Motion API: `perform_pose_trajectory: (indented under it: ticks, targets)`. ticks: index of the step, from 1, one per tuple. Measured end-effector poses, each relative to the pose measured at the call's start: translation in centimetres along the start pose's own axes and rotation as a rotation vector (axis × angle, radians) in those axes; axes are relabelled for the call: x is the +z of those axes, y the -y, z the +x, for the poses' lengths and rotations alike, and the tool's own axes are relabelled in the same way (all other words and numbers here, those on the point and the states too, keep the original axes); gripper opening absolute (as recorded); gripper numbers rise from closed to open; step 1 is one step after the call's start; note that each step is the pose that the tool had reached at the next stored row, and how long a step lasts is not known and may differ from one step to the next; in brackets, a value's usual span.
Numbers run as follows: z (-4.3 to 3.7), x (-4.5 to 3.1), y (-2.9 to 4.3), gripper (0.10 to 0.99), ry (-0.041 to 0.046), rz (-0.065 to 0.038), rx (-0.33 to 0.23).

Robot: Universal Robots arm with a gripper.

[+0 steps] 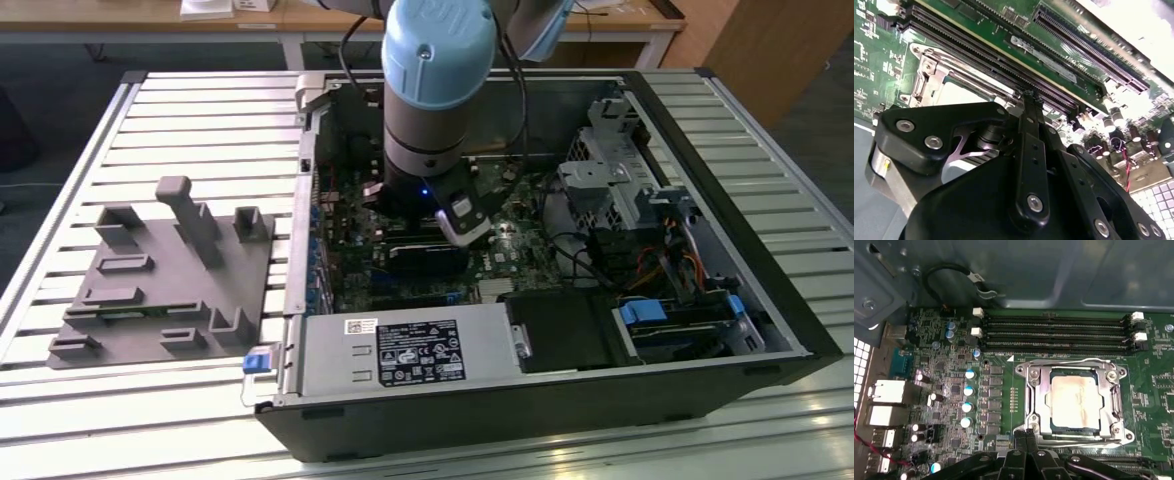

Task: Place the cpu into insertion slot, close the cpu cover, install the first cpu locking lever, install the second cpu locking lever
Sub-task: 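Install the second cpu locking lever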

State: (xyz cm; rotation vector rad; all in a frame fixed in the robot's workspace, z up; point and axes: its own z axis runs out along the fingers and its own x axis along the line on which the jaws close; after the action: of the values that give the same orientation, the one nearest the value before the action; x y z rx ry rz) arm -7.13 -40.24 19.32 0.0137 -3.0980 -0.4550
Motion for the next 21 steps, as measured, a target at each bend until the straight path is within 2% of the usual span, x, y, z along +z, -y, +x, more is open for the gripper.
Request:
perform_pose_trajectory:
  ticks: [9,13,15,21]
  targets:
    - [0.33,0.40,0.10,0.106,0.0002,-0.021,0.000]
    - [0.41,0.41,0.10,0.106,0.0002,-0.024,0.000]
    - [0.41,0.07,0.00,0.106,0.0006,-0.025,-0.001]
    - [0.44,-1.89,-0.60,0.106,0.0003,-0.024,0.000]
